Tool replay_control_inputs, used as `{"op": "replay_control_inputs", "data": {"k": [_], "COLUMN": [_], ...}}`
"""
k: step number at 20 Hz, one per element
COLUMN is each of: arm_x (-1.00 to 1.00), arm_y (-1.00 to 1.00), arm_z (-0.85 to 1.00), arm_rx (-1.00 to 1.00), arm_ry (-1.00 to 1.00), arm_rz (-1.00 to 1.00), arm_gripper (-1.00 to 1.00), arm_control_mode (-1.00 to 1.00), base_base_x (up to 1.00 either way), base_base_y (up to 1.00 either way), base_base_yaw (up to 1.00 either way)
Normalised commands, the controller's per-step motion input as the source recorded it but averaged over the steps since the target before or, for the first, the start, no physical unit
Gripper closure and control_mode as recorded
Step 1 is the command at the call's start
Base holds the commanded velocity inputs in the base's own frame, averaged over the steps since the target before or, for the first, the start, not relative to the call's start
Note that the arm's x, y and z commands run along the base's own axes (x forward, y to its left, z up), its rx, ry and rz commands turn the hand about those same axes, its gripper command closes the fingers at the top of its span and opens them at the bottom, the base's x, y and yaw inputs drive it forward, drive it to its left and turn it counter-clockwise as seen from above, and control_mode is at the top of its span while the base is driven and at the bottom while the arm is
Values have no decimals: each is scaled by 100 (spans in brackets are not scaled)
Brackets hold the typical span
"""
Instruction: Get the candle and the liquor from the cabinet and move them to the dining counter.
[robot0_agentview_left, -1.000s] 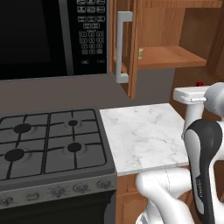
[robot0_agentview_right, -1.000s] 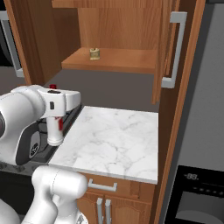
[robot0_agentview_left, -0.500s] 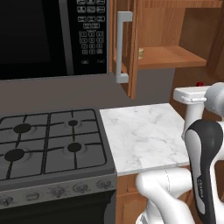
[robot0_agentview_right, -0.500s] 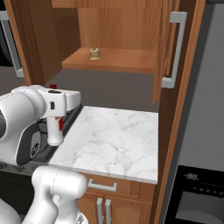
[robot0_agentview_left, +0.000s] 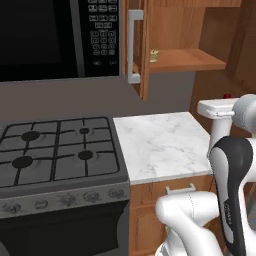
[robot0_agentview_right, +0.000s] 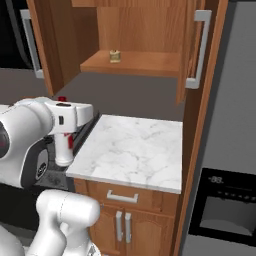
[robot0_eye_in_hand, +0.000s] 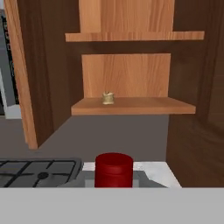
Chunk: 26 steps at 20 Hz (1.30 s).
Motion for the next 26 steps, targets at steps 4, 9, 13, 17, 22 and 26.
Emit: {"op": "replay_control_inputs", "data": {"k": [4, 9, 13, 17, 22, 26], "arm_x": [0, 0, 0, 0, 0, 0], "arm_y": [0, 0, 0, 0, 0, 0], "arm_z": [0, 0, 0, 0, 0, 0], "arm_rx": [0, 0, 0, 0, 0, 0], "arm_ry": [0, 0, 0, 0, 0, 0], "arm_rz": [0, 0, 0, 0, 0, 0], "arm_gripper": [100, 100, 100, 100, 100, 100], "arm_control_mode": [100, 100, 100, 100, 100, 100], "base_base_x": [-97, -61, -31, -33, -40, -48], "base_base_y": [0, 8, 31, 43, 27, 30], "base_base_yaw": [21, 42, 71, 91, 100, 100]}}
